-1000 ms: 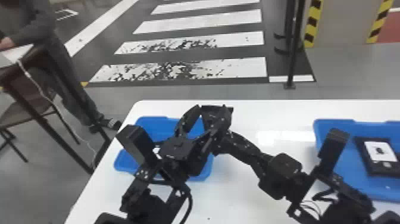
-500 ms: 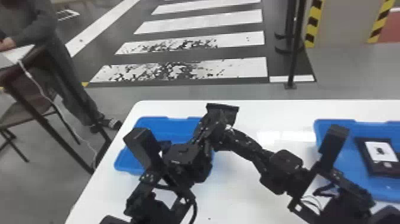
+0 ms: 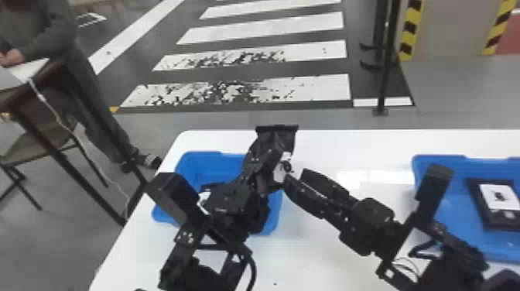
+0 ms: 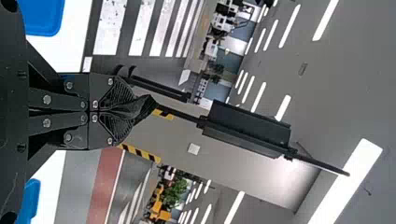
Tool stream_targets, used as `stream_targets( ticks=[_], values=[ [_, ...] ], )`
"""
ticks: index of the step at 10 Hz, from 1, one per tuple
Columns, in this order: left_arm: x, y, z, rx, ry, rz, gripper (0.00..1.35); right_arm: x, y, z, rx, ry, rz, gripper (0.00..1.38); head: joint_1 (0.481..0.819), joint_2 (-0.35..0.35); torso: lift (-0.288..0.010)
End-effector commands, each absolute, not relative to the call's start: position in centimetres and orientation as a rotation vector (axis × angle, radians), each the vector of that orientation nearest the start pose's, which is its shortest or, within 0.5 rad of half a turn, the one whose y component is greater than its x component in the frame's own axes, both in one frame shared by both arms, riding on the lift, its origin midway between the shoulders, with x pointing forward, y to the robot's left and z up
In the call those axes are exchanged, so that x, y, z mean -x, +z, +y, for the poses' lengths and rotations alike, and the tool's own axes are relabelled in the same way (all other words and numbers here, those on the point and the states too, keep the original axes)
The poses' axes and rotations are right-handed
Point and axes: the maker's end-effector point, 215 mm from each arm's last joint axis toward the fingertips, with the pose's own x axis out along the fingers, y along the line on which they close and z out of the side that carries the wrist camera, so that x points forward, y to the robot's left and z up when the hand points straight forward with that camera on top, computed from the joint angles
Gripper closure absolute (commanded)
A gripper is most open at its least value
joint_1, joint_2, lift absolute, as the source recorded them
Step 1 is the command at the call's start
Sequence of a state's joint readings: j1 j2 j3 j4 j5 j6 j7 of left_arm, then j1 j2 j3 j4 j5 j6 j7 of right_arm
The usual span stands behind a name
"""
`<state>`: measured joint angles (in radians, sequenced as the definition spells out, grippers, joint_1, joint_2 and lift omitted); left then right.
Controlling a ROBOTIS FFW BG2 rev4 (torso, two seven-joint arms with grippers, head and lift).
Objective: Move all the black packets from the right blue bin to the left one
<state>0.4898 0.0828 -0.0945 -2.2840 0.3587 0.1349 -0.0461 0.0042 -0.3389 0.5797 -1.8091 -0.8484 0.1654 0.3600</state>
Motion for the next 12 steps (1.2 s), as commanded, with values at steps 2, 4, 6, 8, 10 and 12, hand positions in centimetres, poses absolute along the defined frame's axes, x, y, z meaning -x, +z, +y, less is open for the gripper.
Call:
stream_targets(
  ticks=[2,4,6,8,10,12],
  values=[
    [-47.2,-25.4,20.4,0.191,-0.102,-0.078,1.21,-42.8,-31.5,6.6,-0.612,0.997,0.228,0.03,0.695,0.292,-0.140],
    [-50.7,-30.5,29.4,-0.105,0.109,-0.059,1.21,-43.0,-32.0,6.0,-0.652,0.983,0.266,0.05,0.695,0.331,-0.140],
    [-51.1,-34.6,33.9,-0.198,0.204,0.017,1.10,-43.0,-32.1,5.0,-0.653,0.975,0.290,0.10,0.695,0.350,-0.140],
    [-51.2,-32.7,32.9,-0.172,0.139,-0.041,0.07,-44.8,-31.7,1.4,-0.567,0.947,0.261,0.10,0.695,0.350,-0.140],
    [-49.6,-29.7,29.6,-0.102,0.082,-0.092,0.13,-47.7,-31.6,-5.6,-0.480,0.775,0.225,0.10,0.695,0.350,-0.140],
    [-47.2,-27.7,24.8,-0.022,-0.011,-0.100,0.12,-49.0,-33.2,-16.7,-0.332,0.462,0.261,0.10,0.695,0.253,-0.140]
  ],
)
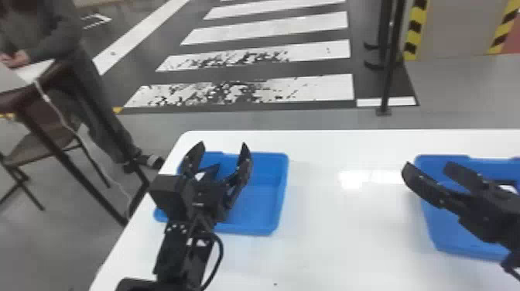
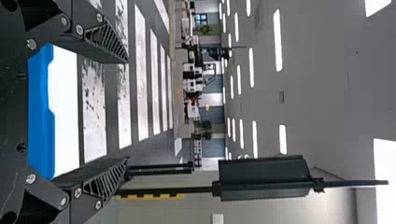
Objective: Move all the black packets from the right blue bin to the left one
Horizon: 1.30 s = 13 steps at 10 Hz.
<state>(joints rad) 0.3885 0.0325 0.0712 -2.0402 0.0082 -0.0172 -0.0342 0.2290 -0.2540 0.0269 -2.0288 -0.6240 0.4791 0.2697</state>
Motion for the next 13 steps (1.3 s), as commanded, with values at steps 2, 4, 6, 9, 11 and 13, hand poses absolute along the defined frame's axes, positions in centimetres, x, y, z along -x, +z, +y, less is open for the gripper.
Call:
stream_targets(
  ticks=[2,4,6,9,11,13],
  values=[
    [-44.7,-26.7,21.6,0.023,-0.078,-0.089,0.12,-49.2,-36.0,-22.4,-0.256,0.299,0.357,0.10,0.695,0.108,-0.140],
    [-44.8,-27.0,18.3,0.033,-0.146,-0.072,0.12,-50.9,-38.5,-28.2,-0.208,0.141,0.426,0.10,0.695,-0.024,-0.140],
    [-44.6,-27.3,17.8,0.036,-0.165,-0.064,0.19,-52.9,-39.8,-31.7,-0.177,0.066,0.461,0.23,0.695,-0.104,-0.140],
    [-44.5,-27.4,18.0,0.039,-0.163,-0.062,0.20,-53.8,-43.1,-34.6,-0.141,-0.007,0.563,0.27,0.695,-0.170,-0.140],
    [-44.4,-27.5,18.2,0.038,-0.160,-0.062,0.20,-53.8,-44.7,-35.1,-0.144,-0.017,0.606,0.27,0.695,-0.187,-0.140],
    [-44.4,-27.4,18.2,0.036,-0.159,-0.065,0.20,-54.1,-44.6,-33.8,-0.134,0.008,0.606,0.28,0.695,-0.187,-0.140]
  ],
)
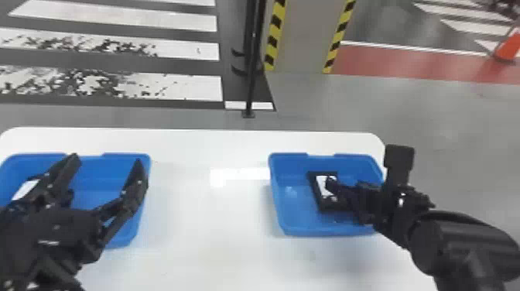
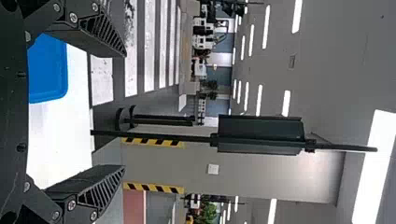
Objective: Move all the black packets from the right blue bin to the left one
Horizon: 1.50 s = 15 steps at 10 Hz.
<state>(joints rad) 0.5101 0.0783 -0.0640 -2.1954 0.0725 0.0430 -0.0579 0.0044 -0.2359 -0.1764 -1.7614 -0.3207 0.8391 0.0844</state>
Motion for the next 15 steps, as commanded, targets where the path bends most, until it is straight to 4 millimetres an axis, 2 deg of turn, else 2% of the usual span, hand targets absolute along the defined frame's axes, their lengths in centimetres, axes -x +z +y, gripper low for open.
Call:
stream_targets(
  ticks=[1,6,10,11,12,13,15],
  values=[
    [-44.5,-27.1,18.2,0.036,-0.159,-0.072,0.20,-54.1,-45.1,-33.3,-0.134,0.016,0.617,0.28,0.695,-0.180,-0.140],
    [-44.5,-26.9,18.7,0.033,-0.151,-0.080,0.20,-54.0,-46.4,-31.9,-0.137,0.040,0.650,0.28,0.695,-0.155,-0.140],
    [-44.5,-26.6,18.8,0.032,-0.149,-0.090,0.20,-52.9,-48.2,-31.9,-0.136,0.035,0.717,0.35,0.695,-0.150,-0.140],
    [-44.5,-26.4,18.8,0.030,-0.149,-0.095,0.20,-52.8,-48.2,-31.9,-0.136,0.036,0.719,0.53,0.695,-0.150,-0.140],
    [-44.5,-26.6,18.7,0.031,-0.151,-0.093,0.20,-53.1,-47.7,-31.7,-0.130,0.039,0.709,0.91,0.695,-0.150,-0.140],
    [-44.5,-26.8,18.7,0.029,-0.150,-0.090,0.20,-53.3,-47.4,-31.5,-0.130,0.043,0.702,1.08,0.695,-0.149,-0.140],
    [-44.5,-26.7,18.8,0.030,-0.148,-0.095,0.20,-53.2,-47.7,-30.7,-0.147,0.058,0.702,1.13,0.695,-0.144,-0.140]
  ],
)
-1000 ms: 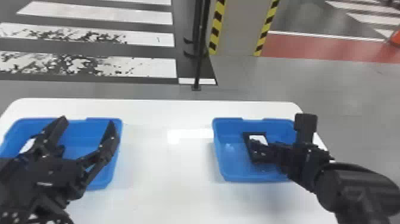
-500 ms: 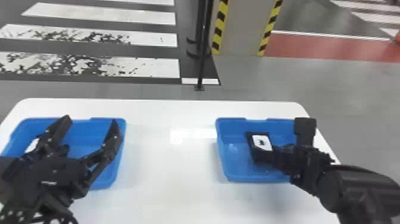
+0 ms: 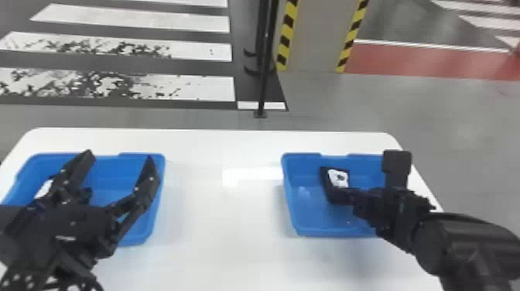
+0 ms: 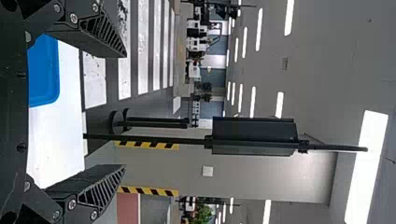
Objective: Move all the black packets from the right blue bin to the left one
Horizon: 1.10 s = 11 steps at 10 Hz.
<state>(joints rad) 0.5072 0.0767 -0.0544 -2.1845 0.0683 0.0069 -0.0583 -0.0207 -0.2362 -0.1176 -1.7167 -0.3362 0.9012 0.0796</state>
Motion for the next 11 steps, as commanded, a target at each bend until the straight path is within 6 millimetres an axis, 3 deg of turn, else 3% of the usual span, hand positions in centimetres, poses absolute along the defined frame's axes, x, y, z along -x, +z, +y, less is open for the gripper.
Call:
stream_targets(
  ticks=[1,2,4,6,8,9,10,11],
  values=[
    [-44.5,-26.6,18.8,0.028,-0.148,-0.103,0.20,-53.4,-47.7,-30.4,-0.157,0.066,0.695,1.13,0.695,-0.141,-0.140],
    [-44.4,-26.2,18.8,0.031,-0.148,-0.115,0.20,-53.4,-47.4,-29.8,-0.173,0.085,0.671,1.13,0.695,-0.135,-0.140],
    [-44.5,-25.7,18.8,0.049,-0.149,-0.129,0.20,-53.9,-43.8,-26.5,-0.254,0.204,0.513,1.13,0.695,-0.112,-0.140],
    [-44.4,-25.4,18.7,0.074,-0.151,-0.136,0.20,-52.5,-36.8,-21.6,-0.287,0.347,0.322,1.13,0.695,-0.077,-0.140],
    [-44.7,-26.5,18.1,0.139,-0.174,-0.094,0.20,-50.9,-29.1,-12.7,-0.340,0.574,0.129,1.13,0.695,-0.011,-0.140],
    [-45.0,-27.0,17.3,0.182,-0.209,-0.066,0.20,-49.6,-26.2,-8.2,-0.364,0.687,0.065,1.13,0.695,0.017,-0.140],
    [-45.0,-27.0,15.7,0.247,-0.262,-0.049,0.20,-48.1,-24.6,-4.8,-0.366,0.766,0.038,1.13,0.695,0.072,-0.140],
    [-45.2,-26.5,14.1,0.311,-0.318,-0.047,0.20,-47.0,-24.8,-2.3,-0.387,0.822,0.052,1.13,0.695,0.109,-0.140]
  ],
)
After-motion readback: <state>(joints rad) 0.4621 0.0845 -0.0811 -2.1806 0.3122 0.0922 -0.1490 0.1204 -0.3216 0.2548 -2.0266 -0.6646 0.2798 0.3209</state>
